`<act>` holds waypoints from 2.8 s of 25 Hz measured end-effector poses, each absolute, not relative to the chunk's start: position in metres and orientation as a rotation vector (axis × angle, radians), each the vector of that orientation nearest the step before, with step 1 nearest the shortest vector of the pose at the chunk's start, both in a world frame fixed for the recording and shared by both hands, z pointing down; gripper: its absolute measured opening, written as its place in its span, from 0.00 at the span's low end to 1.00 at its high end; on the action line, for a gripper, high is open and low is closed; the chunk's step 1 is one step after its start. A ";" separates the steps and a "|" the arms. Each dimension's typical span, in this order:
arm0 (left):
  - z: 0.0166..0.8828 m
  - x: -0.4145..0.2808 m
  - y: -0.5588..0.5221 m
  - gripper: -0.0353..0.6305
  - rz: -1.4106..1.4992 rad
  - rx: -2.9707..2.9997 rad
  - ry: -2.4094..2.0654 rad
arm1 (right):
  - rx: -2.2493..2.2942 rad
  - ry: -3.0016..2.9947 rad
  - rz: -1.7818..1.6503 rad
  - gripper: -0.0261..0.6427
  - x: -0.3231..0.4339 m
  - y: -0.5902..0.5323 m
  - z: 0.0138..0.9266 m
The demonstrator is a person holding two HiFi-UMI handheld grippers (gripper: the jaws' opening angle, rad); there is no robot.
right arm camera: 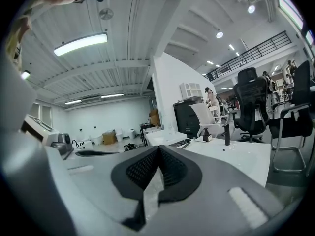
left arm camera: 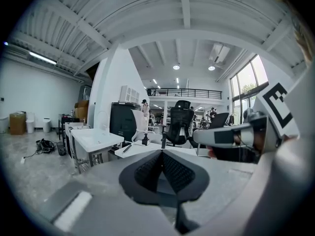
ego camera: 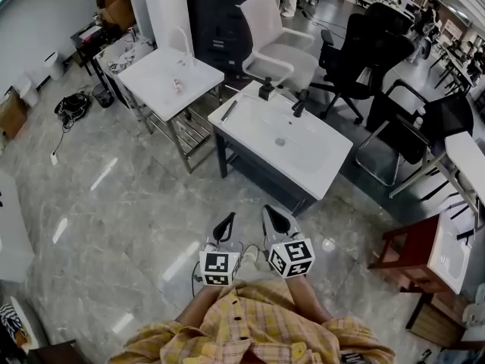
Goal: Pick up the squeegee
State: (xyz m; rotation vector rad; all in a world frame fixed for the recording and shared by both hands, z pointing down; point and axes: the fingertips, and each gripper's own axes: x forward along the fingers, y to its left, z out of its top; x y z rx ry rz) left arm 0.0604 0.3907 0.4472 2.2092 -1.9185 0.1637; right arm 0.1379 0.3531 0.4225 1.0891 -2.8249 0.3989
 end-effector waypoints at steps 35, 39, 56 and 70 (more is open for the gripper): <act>0.467 0.015 0.185 0.05 0.342 2.151 -2.007 | 1.041 -2.905 0.519 0.03 0.091 0.139 0.435; 0.473 -0.006 0.154 0.05 0.316 2.122 -2.010 | 1.045 -2.886 0.525 0.02 0.075 0.111 0.442; 0.470 -0.112 -0.049 0.05 0.312 2.273 -1.789 | 1.248 -2.785 0.547 0.03 -0.029 -0.072 0.438; 0.512 -0.136 -0.129 0.05 0.432 2.340 -1.548 | 1.492 -2.595 0.641 0.03 -0.047 -0.134 0.473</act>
